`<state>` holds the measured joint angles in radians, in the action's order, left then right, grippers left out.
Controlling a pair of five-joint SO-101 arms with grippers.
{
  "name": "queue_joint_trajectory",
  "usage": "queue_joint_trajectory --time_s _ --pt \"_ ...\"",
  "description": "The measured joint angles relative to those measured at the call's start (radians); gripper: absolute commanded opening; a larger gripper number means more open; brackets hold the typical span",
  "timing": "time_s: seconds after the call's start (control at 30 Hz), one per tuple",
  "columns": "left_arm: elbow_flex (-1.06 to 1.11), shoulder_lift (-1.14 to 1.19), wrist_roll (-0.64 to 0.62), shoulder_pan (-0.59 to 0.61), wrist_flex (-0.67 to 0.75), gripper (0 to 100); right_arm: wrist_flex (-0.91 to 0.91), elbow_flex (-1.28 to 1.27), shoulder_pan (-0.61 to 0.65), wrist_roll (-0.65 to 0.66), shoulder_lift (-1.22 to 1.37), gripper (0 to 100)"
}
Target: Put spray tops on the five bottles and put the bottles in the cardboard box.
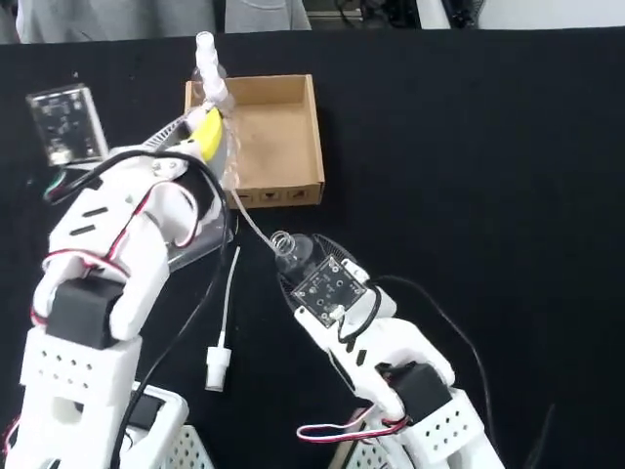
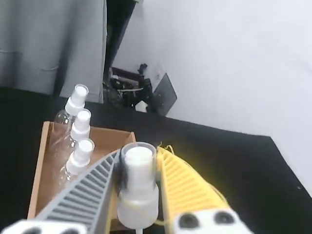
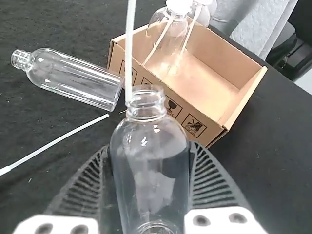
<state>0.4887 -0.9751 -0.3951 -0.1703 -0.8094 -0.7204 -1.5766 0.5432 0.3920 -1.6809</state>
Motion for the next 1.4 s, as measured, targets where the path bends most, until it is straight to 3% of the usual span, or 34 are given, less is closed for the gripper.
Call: queue_joint_trajectory --time_s 0.23,0.63,1.4 --pt "0.000 -0.026 0.000 0.009 0.003 3 0.000 0.000 0.000 0.000 0.000 5.7" --pt "0.092 -0.034 0.000 0.041 0.157 3 0.000 0.000 0.006 0.000 0.000 5.7" --pt "0.064 -0.037 0.031 0.006 0.069 3 0.000 0.000 0.006 0.000 0.000 5.7"
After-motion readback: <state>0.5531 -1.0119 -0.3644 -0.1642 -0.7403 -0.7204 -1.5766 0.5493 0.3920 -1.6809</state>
